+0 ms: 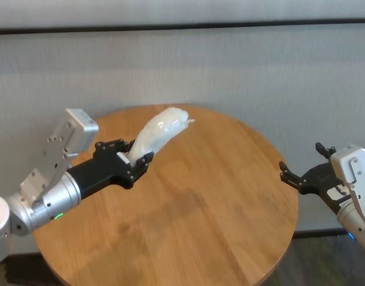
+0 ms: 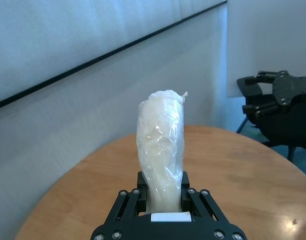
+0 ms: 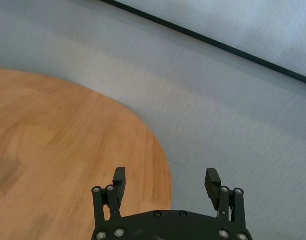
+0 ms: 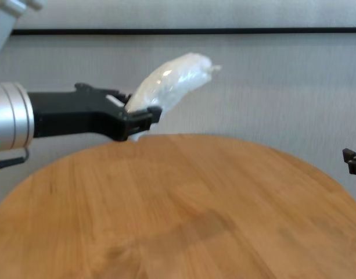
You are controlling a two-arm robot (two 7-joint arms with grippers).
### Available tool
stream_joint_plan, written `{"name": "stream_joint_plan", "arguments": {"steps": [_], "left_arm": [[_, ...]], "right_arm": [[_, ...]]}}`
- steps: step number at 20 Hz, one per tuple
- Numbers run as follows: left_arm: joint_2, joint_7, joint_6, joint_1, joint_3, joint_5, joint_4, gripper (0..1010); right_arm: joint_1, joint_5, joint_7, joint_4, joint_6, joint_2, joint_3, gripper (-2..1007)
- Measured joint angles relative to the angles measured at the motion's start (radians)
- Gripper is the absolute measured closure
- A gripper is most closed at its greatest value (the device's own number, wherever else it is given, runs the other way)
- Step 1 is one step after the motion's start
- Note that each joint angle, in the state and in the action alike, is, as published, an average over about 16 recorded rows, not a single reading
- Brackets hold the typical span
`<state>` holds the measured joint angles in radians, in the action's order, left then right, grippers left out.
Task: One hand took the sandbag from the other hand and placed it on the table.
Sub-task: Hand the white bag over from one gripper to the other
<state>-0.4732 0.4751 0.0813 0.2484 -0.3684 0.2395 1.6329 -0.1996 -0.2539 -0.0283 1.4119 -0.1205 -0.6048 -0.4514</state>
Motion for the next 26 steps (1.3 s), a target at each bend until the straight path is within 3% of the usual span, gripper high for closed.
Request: {"name": "stream_joint_plan", "arguments": {"steps": [12,26], "left_arm": [[-0.014,0.022,-0.002,0.025,-0.037,0.039,0.050,626],[-0.024,0.028,-0.014,0.049,-0.083,0.018,0.062,626]], "right_arm": [[0.000,0.000,0.000,0.000,0.000,0.000,0.000,4],[0.000,0.000,0.000,0.000,0.000,0.000,0.000,4]]}}
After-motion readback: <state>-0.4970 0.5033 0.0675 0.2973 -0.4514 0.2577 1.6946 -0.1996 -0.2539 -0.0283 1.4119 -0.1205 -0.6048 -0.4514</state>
